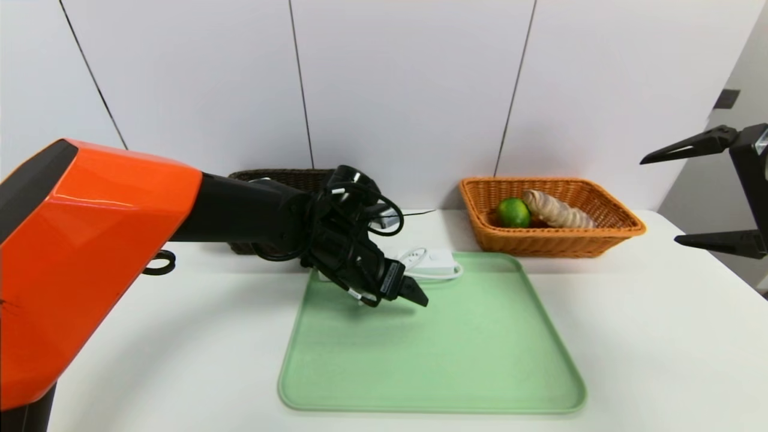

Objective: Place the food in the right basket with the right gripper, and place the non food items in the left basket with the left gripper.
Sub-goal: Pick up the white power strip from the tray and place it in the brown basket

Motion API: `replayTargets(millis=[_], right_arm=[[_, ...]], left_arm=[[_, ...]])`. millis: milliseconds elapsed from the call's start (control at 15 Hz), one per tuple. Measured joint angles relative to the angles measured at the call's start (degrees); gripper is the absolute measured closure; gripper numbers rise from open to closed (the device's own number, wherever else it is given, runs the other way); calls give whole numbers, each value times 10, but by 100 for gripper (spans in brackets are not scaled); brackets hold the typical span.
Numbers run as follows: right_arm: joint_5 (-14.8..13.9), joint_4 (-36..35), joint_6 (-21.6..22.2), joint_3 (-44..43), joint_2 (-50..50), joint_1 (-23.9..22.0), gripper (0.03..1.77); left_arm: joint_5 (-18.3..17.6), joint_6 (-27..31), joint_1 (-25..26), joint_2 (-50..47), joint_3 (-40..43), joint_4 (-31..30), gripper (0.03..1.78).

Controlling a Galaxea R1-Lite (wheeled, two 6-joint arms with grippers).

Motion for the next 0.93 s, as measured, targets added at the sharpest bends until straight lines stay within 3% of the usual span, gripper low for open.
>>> replayTargets(millis=[333, 533, 800, 867, 933], right_arm=[[0, 1, 0, -5, -1, 0, 9], [0, 1, -1, -6, -4, 0, 9], [5, 3, -1, -5, -9, 0, 9], [7, 4, 0, -5, -10, 0, 9], [8, 4, 0, -4, -12, 0, 9]], left_arm=[[0, -2, 0, 0, 4, 0, 12], [0, -4, -2, 5, 1, 1, 60], [-2, -5, -2, 11, 2, 1, 111], [-4, -6, -1, 12, 3, 3, 175], [-4, -10, -1, 13, 3, 2, 168]])
